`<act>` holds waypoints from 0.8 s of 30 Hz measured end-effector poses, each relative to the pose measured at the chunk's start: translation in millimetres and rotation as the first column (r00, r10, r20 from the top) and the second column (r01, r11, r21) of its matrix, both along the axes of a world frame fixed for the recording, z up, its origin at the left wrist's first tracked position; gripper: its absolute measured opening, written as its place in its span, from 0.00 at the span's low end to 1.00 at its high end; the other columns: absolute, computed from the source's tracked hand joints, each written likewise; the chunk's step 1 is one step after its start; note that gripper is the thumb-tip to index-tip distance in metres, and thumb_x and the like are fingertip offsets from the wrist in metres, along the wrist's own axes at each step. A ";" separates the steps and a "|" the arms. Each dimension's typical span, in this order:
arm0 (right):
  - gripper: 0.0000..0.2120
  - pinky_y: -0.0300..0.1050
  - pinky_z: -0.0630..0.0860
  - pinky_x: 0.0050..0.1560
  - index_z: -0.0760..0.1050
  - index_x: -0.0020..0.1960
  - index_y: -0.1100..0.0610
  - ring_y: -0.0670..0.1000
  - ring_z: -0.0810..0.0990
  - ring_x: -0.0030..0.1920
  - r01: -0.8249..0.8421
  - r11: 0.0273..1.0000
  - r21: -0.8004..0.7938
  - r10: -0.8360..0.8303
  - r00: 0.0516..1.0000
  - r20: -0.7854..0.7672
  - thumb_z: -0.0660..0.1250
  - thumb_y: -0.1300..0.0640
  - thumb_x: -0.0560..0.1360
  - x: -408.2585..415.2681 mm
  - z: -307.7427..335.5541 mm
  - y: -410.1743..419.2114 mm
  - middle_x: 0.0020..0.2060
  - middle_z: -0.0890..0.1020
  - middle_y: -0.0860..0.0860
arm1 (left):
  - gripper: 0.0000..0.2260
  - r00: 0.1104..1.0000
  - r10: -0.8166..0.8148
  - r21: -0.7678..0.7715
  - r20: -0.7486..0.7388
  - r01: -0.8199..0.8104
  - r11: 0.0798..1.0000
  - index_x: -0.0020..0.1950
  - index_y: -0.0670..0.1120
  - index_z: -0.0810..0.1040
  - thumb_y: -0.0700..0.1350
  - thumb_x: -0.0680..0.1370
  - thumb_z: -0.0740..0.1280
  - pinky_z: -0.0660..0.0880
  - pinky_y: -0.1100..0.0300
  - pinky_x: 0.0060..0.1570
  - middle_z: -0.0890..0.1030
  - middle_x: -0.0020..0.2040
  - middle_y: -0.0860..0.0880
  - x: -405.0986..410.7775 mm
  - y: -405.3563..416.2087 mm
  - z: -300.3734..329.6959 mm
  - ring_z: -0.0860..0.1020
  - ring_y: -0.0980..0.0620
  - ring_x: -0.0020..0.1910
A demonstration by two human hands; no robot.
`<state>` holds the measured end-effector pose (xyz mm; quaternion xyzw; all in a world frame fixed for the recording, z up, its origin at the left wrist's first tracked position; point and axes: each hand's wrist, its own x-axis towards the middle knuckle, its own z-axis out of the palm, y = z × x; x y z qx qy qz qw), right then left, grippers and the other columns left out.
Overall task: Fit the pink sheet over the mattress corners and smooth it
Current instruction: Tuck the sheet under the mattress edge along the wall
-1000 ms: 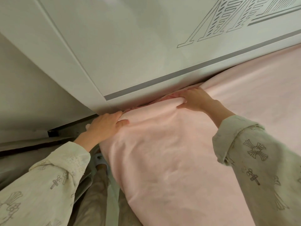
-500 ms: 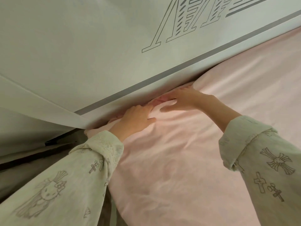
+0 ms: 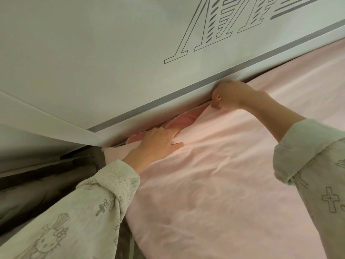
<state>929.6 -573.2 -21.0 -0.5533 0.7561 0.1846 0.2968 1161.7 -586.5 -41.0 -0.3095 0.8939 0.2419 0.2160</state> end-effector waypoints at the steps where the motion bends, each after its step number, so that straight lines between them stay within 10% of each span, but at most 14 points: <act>1: 0.11 0.46 0.72 0.48 0.79 0.53 0.56 0.60 0.79 0.54 -0.027 0.996 -0.087 0.023 0.999 -0.049 0.63 0.53 0.75 3.9 -2.9 3.8 0.54 0.80 0.56 | 0.19 1.000 0.007 -0.002 0.005 -0.007 1.000 0.64 0.49 0.70 0.58 0.77 0.60 0.71 0.51 0.50 0.81 0.55 0.40 0.2 0.3 0.0 0.77 0.37 0.55; 6: 0.11 0.55 0.75 0.44 0.78 0.48 0.68 0.66 0.79 0.48 -0.063 0.840 -0.538 0.056 0.998 -0.030 0.62 0.60 0.77 16.5 -18.9 20.4 0.48 0.81 0.65 | 0.26 0.995 0.095 0.075 -0.017 -0.094 0.993 0.70 0.51 0.59 0.58 0.75 0.61 0.71 0.50 0.52 0.78 0.62 0.44 2.6 1.6 3.3 0.76 0.38 0.56; 12: 0.05 0.51 0.74 0.31 0.76 0.39 0.68 0.65 0.80 0.40 0.008 0.757 -0.653 0.000 1.000 0.013 0.65 0.66 0.71 26.6 -36.8 28.7 0.37 0.80 0.65 | 0.28 0.982 0.117 0.086 -0.151 -0.105 0.991 0.70 0.49 0.56 0.52 0.75 0.65 0.73 0.47 0.55 0.67 0.68 0.49 9.6 11.9 -0.3 0.74 0.40 0.60; 17: 0.11 0.51 0.74 0.50 0.79 0.51 0.64 0.59 0.72 0.62 0.048 0.909 -0.414 -0.044 0.999 0.021 0.60 0.63 0.76 23.1 -45.9 21.2 0.54 0.79 0.60 | 0.24 0.981 0.084 0.037 -0.172 -0.079 0.996 0.67 0.50 0.61 0.51 0.74 0.65 0.75 0.45 0.47 0.64 0.65 0.48 9.9 16.4 -4.9 0.76 0.39 0.54; 24: 0.16 0.50 0.72 0.56 0.72 0.63 0.59 0.61 0.76 0.62 -0.021 0.993 -0.119 0.009 0.995 -0.101 0.55 0.61 0.78 17.2 -35.9 13.1 0.61 0.77 0.59 | 0.17 0.992 0.026 -0.114 -0.124 -0.040 0.993 0.58 0.45 0.70 0.54 0.76 0.64 0.65 0.54 0.39 0.69 0.55 0.45 1.4 19.8 0.1 0.74 0.44 0.53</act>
